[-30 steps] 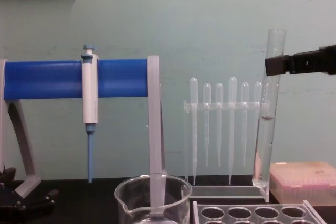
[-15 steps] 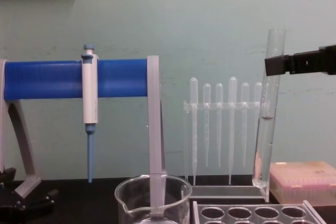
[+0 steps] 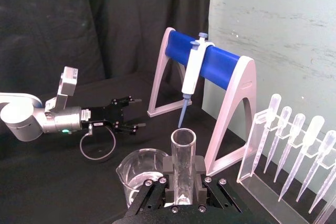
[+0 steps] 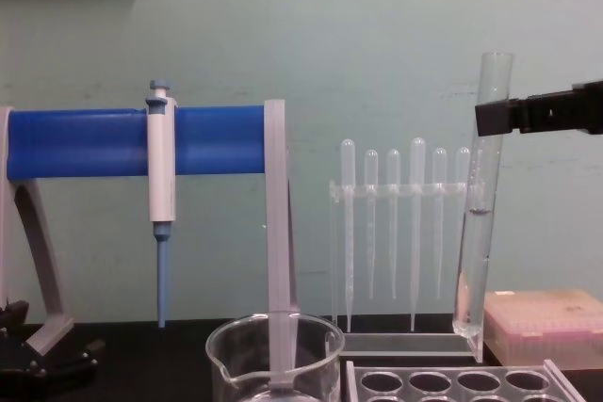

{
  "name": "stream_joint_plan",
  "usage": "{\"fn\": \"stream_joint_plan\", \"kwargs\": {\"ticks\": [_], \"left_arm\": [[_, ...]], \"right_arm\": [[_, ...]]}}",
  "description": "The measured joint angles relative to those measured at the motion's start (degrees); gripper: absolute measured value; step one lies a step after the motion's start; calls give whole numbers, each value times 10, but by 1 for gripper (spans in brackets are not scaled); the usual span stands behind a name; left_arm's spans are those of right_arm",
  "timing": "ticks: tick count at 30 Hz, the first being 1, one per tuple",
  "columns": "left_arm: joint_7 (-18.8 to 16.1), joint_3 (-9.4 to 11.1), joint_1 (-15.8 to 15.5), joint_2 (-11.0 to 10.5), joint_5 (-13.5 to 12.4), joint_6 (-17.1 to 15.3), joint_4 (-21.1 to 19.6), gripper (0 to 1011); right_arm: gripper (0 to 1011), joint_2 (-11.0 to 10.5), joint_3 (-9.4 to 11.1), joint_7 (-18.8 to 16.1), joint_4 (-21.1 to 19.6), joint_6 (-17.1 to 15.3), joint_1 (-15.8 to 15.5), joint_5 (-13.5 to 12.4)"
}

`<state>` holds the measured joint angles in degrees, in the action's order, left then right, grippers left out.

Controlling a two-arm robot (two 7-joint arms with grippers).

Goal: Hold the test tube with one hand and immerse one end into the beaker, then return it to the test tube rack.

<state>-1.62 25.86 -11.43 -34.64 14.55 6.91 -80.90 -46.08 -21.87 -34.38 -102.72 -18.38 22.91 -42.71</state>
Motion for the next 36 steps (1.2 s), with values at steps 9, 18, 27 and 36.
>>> {"fn": "stream_joint_plan", "kwargs": {"ticks": [9, 18, 27, 36], "left_arm": [[0, 0, 0, 0, 0, 0, 0, 1000], [0, 0, 0, 0, 0, 0, 0, 1000], [0, 0, 0, 0, 0, 0, 0, 1000], [0, 0, 0, 0, 0, 0, 0, 1000]], "right_arm": [[221, 0, 0, 0, 0, 0, 0, 0], [218, 0, 0, 0, 0, 0, 0, 0], [221, 0, 0, 0, 0, 0, 0, 0], [221, 0, 0, 0, 0, 0, 0, 0]]}}
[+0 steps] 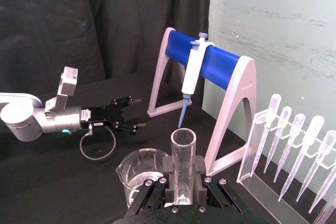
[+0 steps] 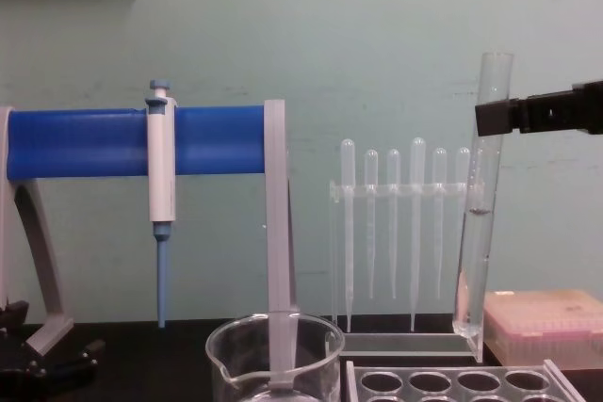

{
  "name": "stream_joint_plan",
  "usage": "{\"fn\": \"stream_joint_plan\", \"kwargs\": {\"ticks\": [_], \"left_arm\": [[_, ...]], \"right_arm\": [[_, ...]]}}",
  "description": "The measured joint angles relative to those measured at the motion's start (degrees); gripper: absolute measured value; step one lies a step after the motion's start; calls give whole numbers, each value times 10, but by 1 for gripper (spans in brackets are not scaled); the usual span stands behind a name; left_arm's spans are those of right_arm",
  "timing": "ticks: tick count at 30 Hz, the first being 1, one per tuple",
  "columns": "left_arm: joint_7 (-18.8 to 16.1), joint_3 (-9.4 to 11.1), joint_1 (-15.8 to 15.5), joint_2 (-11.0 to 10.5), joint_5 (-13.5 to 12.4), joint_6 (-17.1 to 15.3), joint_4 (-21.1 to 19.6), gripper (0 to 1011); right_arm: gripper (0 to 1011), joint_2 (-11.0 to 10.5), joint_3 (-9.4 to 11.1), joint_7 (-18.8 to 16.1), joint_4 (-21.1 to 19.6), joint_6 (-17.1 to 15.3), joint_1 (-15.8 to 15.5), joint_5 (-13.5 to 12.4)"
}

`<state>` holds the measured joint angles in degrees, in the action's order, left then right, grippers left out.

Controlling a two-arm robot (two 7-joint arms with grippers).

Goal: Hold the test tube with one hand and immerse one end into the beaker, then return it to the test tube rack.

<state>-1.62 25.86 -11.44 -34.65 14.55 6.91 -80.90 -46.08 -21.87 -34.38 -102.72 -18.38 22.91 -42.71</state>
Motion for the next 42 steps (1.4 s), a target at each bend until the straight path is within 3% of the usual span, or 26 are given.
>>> {"fn": "stream_joint_plan", "kwargs": {"ticks": [29, 35, 42], "left_arm": [[0, 0, 0, 0, 0, 0, 0, 1000], [0, 0, 0, 0, 0, 0, 0, 1000], [0, 0, 0, 0, 0, 0, 0, 1000]], "right_arm": [[221, 0, -1, 0, 0, 0, 2, -1], [218, 6, -18, -12, -8, -3, 33, -5], [221, 36, -59, -26, -5, -19, 87, -3]]}}
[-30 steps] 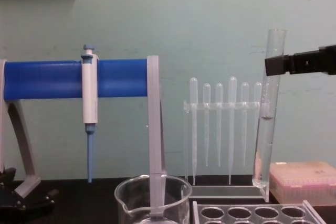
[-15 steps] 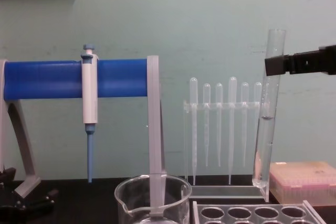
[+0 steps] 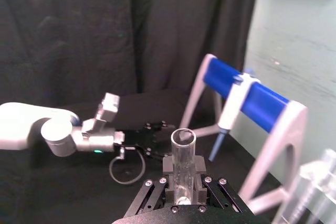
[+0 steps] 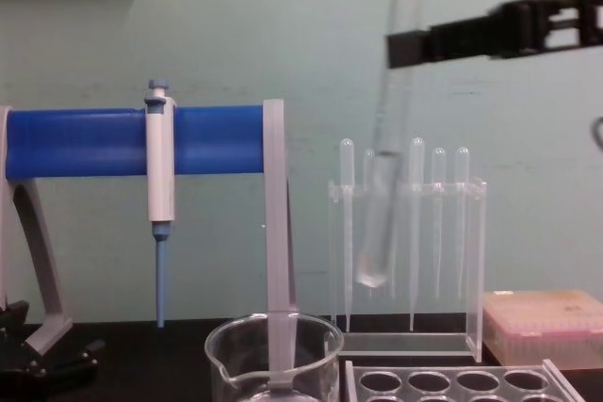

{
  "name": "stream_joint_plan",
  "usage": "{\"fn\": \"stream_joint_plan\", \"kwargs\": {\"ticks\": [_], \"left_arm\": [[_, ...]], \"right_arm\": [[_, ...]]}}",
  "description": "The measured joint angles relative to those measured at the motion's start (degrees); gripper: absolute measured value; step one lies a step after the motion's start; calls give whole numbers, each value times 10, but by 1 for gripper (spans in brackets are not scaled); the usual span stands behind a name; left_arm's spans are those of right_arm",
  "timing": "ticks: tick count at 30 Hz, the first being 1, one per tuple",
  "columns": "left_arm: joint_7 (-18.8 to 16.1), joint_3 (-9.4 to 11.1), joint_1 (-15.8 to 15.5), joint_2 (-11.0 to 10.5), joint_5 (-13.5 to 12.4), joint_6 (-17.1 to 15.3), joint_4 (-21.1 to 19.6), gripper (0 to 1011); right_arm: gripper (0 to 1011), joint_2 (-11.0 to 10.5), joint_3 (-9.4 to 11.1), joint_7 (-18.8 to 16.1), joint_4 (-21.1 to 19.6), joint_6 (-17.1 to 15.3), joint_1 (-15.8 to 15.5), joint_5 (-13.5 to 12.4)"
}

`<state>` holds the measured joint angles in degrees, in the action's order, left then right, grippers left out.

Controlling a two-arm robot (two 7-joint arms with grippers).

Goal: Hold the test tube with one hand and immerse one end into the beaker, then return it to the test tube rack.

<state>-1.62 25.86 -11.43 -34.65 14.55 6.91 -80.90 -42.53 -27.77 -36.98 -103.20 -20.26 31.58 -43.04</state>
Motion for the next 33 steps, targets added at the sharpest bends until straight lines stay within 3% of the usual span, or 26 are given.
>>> {"fn": "stream_joint_plan", "kwargs": {"ticks": [7, 16, 27, 33], "left_arm": [[0, 0, 0, 0, 0, 0, 0, 1000], [0, 0, 0, 0, 0, 0, 0, 1000], [0, 0, 0, 0, 0, 0, 0, 1000], [0, 0, 0, 0, 0, 0, 0, 1000]], "right_arm": [[221, 46, -59, -13, 33, -5, 54, 20], [221, 78, -109, -14, 87, 28, 76, 51], [221, 108, -133, -7, 148, 102, 55, 97], [221, 127, -145, -7, 182, 123, 49, 124]]}}
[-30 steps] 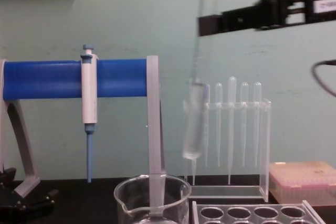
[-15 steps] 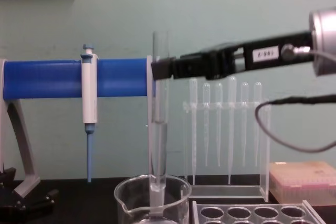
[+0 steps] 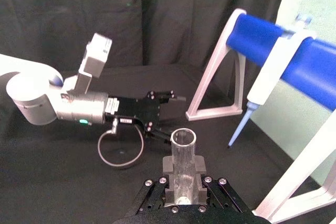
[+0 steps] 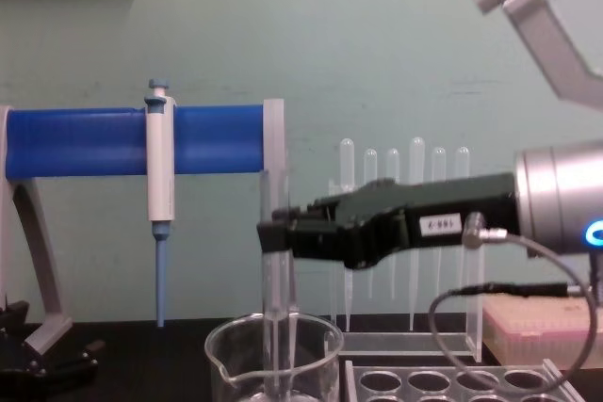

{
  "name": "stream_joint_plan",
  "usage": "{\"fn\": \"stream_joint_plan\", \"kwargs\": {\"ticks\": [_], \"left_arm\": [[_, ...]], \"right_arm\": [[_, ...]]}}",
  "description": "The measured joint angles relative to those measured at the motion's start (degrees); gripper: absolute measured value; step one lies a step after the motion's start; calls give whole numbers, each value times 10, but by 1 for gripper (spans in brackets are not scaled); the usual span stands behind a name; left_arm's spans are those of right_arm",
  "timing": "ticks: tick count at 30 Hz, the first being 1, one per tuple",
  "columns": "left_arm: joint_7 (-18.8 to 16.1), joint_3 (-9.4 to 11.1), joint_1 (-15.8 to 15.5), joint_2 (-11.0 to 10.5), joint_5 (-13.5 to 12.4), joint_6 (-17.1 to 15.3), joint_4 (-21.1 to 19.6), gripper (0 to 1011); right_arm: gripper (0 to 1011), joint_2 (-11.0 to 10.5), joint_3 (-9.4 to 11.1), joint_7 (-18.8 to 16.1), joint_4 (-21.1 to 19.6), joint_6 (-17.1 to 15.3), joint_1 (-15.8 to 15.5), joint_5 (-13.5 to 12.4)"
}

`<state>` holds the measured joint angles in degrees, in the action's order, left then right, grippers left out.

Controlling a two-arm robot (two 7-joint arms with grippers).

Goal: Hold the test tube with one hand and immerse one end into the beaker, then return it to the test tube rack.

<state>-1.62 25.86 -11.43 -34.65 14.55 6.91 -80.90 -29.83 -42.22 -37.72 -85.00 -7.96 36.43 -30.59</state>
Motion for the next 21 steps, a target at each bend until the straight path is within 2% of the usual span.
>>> {"fn": "stream_joint_plan", "kwargs": {"ticks": [11, 21], "left_arm": [[0, 0, 0, 0, 0, 0, 0, 1000], [0, 0, 0, 0, 0, 0, 0, 1000]], "right_arm": [[221, 20, -1, -8, 38, 3, -14, 14], [221, 25, 8, -15, 44, 1, -21, 23]]}}
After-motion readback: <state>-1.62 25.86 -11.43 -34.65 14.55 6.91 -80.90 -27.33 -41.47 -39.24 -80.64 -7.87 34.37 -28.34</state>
